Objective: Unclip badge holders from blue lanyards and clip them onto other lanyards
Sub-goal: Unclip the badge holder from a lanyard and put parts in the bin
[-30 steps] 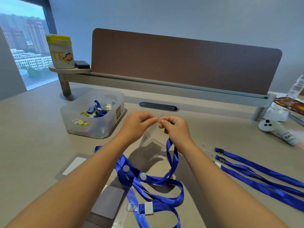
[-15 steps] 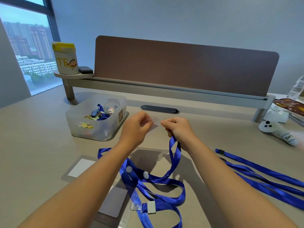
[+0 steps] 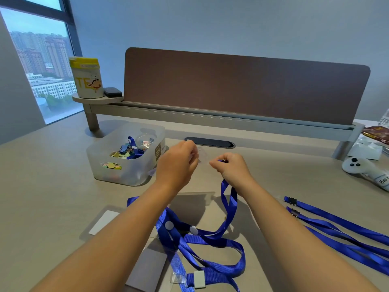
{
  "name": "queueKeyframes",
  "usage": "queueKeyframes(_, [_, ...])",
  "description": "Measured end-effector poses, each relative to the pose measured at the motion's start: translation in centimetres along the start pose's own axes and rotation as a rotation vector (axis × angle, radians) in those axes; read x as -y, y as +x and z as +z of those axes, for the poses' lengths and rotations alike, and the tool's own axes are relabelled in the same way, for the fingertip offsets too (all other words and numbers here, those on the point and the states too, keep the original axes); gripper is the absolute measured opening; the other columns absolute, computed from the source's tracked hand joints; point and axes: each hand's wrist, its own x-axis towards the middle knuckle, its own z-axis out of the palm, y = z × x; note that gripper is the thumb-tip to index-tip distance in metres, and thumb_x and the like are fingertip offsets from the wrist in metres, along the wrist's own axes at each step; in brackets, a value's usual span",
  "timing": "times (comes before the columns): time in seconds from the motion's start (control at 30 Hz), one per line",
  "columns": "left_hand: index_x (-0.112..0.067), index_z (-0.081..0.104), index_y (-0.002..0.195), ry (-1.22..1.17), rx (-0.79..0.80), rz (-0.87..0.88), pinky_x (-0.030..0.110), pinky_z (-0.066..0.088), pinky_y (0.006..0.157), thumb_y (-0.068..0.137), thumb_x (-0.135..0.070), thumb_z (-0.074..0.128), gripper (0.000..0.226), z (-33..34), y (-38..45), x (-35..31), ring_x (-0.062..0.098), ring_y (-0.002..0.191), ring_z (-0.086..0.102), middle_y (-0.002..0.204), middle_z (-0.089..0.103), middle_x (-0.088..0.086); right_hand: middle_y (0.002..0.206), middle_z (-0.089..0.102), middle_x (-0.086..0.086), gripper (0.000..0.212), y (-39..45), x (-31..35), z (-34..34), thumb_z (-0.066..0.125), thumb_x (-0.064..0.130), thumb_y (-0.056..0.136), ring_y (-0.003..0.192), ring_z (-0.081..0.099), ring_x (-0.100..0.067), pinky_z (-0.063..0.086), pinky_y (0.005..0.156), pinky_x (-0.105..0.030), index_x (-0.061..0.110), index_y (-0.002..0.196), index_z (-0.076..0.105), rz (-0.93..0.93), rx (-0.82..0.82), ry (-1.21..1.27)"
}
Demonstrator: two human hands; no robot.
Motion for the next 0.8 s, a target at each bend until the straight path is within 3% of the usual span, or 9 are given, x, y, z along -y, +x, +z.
queueKeyframes(0.1, [-0.002,0.057,0.091,-0.027,0.027,-0.114,0.033,0.048,0.065,0.085,-0.012,0.053,0.012,-0.3,-0.2,0.7,0.023,0.076,0.054,0.095,0.066,0.019,0.076,0.047,0.003,0.019,0.7,-0.5,0.1,0.043,0.012,0.093,0.063,0.043,-0.012,0.037,0.056,-0.022,0.005,0.11,0.05,-0.013,-0.054,-0.032])
queueKeyframes(0.23, [-0.002,0.055,0.092,-0.073,0.052,-0.236,0.031,0.047,0.07,0.083,-0.009,0.055,0.011,-1.2,-0.4,1.5,0.019,0.08,0.05,0.099,0.064,0.018,0.09,0.047,-0.002,0.031,0.8,-0.2,0.3,0.033,0.0,0.093,0.063,0.04,-0.008,0.035,0.054,-0.019,0.008,0.123,0.034,0.006,-0.053,0.053])
queueKeyframes(0.3, [-0.002,0.055,0.093,-0.104,0.058,-0.279,0.03,0.046,0.07,0.084,-0.007,0.054,0.01,-2.0,-0.8,1.8,0.019,0.082,0.05,0.099,0.062,0.018,0.101,0.046,-0.006,0.03,0.3,-0.1,0.8,0.032,-0.006,0.092,0.072,0.044,-0.012,0.037,0.058,-0.018,0.01,0.117,0.032,-0.021,-0.003,0.057])
queueKeyframes(0.37, [-0.002,0.054,0.092,-0.132,0.051,-0.305,0.026,0.043,0.066,0.084,-0.005,0.052,0.008,-2.9,-1.4,2.0,0.018,0.083,0.05,0.095,0.06,0.016,0.098,0.048,-0.006,0.027,-0.5,-0.3,1.6,0.031,-0.01,0.089,0.08,0.047,-0.019,0.04,0.056,-0.016,0.014,0.1,0.035,-0.051,0.054,0.016])
queueKeyframes(0.47, [-0.002,0.054,0.09,-0.13,0.027,-0.319,0.019,0.04,0.057,0.084,-0.004,0.051,0.007,-4.4,-2.8,2.2,0.02,0.081,0.051,0.089,0.057,0.01,0.094,0.052,-0.008,0.03,-2.0,-0.9,3.0,0.034,-0.009,0.087,0.07,0.051,-0.019,0.042,0.049,-0.01,0.016,0.081,0.048,-0.079,0.138,-0.081])
queueKeyframes(0.53, [-0.002,0.054,0.089,-0.122,0.016,-0.328,0.025,0.042,0.059,0.084,-0.004,0.051,0.006,-5.3,-3.9,2.2,0.022,0.081,0.052,0.09,0.06,0.014,0.098,0.057,-0.011,0.023,-3.2,-1.3,3.9,0.041,-0.003,0.088,0.069,0.057,-0.02,0.048,0.061,-0.02,0.009,0.097,0.059,-0.075,0.21,-0.166])
queueKeyframes(0.63, [-0.002,0.054,0.087,-0.122,0.027,-0.349,0.033,0.045,0.068,0.084,-0.004,0.052,0.004,-6.2,-5.5,1.9,0.019,0.085,0.049,0.097,0.062,0.017,0.118,0.059,-0.014,0.034,-4.9,-1.8,4.8,0.058,0.015,0.086,0.103,0.059,-0.028,0.046,0.081,-0.029,0.005,0.118,0.055,-0.052,0.329,-0.348])
queueKeyframes(0.73, [-0.007,0.053,0.084,-0.127,0.041,-0.351,0.037,0.048,0.072,0.084,-0.004,0.052,0.002,-6.8,-6.4,1.6,0.02,0.084,0.049,0.09,0.058,0.01,0.127,0.057,-0.012,0.05,-6.0,-2.2,5.2,0.068,0.022,0.08,0.113,0.055,-0.026,0.044,0.093,-0.031,0.007,0.124,0.05,-0.039,0.394,-0.511])
queueKeyframes(0.8, [-0.007,0.053,0.084,-0.122,0.053,-0.347,0.033,0.045,0.069,0.085,-0.006,0.052,0.001,-7.0,-6.7,1.6,0.021,0.082,0.05,0.086,0.055,0.006,0.126,0.058,-0.011,0.047,-6.3,-2.3,5.4,0.069,0.018,0.079,0.113,0.055,-0.026,0.045,0.096,-0.035,0.008,0.122,0.051,-0.05,0.373,-0.57])
